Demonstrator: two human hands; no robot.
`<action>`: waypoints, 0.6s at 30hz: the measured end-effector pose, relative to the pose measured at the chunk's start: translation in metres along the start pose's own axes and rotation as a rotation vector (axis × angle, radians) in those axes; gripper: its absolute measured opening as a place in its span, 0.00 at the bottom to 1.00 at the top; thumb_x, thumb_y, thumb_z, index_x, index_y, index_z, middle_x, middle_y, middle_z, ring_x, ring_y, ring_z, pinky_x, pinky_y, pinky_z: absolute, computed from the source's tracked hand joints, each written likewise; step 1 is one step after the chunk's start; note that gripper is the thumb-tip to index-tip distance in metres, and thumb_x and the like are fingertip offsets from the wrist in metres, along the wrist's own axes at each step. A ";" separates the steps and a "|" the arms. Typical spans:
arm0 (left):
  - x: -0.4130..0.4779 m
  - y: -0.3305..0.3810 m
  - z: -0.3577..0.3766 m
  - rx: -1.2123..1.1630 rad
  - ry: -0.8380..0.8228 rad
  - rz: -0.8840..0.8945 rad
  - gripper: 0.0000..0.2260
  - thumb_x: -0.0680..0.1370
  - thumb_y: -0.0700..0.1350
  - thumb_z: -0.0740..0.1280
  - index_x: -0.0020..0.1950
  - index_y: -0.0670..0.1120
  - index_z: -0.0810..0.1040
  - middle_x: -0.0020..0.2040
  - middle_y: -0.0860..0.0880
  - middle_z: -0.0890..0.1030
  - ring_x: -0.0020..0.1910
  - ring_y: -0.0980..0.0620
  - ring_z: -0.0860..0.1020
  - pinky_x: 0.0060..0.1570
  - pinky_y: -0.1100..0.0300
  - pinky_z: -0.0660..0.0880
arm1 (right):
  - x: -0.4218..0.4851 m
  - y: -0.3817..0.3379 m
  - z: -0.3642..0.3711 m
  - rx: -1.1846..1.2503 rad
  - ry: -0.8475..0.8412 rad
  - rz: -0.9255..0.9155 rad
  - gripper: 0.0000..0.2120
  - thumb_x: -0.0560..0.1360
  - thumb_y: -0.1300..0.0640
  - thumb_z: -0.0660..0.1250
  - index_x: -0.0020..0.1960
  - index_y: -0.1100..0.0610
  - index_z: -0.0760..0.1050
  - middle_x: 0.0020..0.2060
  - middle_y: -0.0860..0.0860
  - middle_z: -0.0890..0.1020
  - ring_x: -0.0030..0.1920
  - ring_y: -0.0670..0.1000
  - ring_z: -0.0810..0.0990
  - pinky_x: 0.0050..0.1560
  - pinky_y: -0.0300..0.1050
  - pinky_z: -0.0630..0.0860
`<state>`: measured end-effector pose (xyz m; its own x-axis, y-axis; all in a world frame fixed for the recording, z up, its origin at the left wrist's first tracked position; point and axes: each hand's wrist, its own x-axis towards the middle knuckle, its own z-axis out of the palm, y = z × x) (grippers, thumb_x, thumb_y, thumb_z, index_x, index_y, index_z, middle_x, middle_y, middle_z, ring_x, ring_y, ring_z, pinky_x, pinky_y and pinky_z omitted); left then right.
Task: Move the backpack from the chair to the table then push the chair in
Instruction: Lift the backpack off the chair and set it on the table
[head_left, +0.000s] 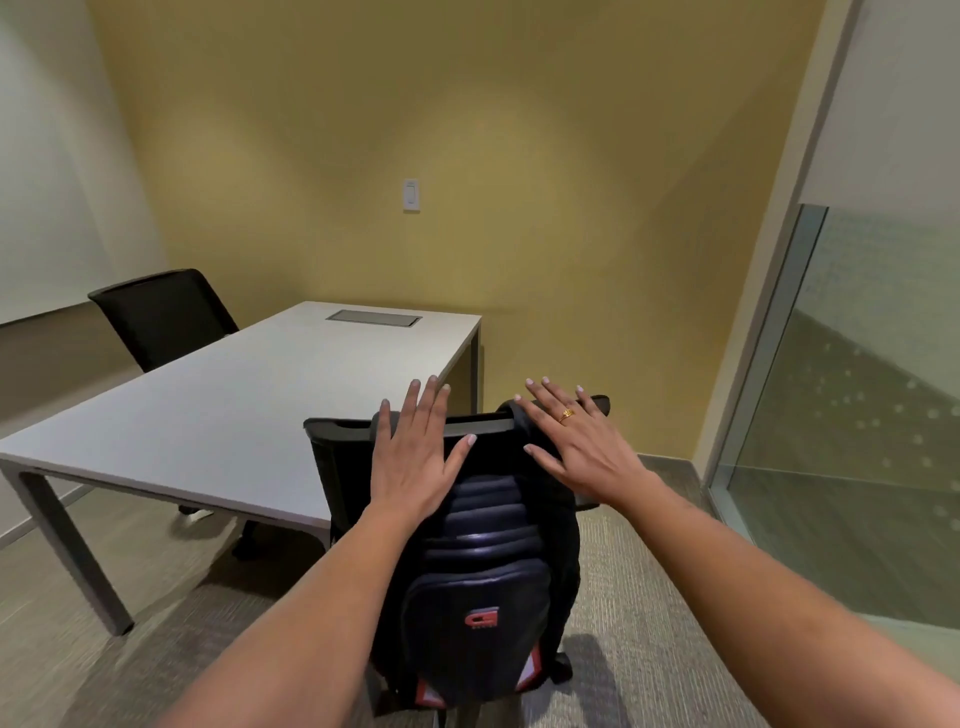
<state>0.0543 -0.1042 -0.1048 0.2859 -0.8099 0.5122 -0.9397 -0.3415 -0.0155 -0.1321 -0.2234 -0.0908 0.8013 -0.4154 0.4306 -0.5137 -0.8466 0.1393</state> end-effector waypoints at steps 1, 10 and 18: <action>0.005 0.000 0.004 -0.015 0.003 -0.001 0.41 0.68 0.67 0.24 0.76 0.48 0.44 0.77 0.50 0.42 0.72 0.54 0.35 0.71 0.48 0.36 | 0.004 0.007 0.003 -0.011 -0.023 -0.032 0.31 0.75 0.40 0.42 0.74 0.52 0.51 0.75 0.52 0.54 0.74 0.50 0.48 0.71 0.53 0.44; 0.038 0.004 0.027 -0.061 0.014 -0.033 0.41 0.70 0.68 0.26 0.76 0.49 0.48 0.75 0.52 0.41 0.73 0.53 0.37 0.69 0.49 0.33 | 0.040 0.053 0.015 0.044 -0.178 -0.246 0.35 0.73 0.33 0.49 0.75 0.49 0.49 0.75 0.50 0.51 0.72 0.44 0.42 0.72 0.53 0.41; 0.037 0.008 0.026 -0.065 -0.048 -0.114 0.38 0.76 0.64 0.35 0.55 0.46 0.81 0.56 0.46 0.82 0.61 0.43 0.75 0.63 0.46 0.68 | 0.074 0.070 0.017 0.122 -0.358 -0.386 0.41 0.68 0.29 0.56 0.74 0.49 0.51 0.75 0.48 0.56 0.74 0.47 0.46 0.71 0.52 0.40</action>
<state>0.0625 -0.1496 -0.1080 0.3989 -0.7901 0.4654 -0.9103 -0.4023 0.0972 -0.1041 -0.3193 -0.0642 0.9901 -0.1358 0.0348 -0.1389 -0.9838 0.1136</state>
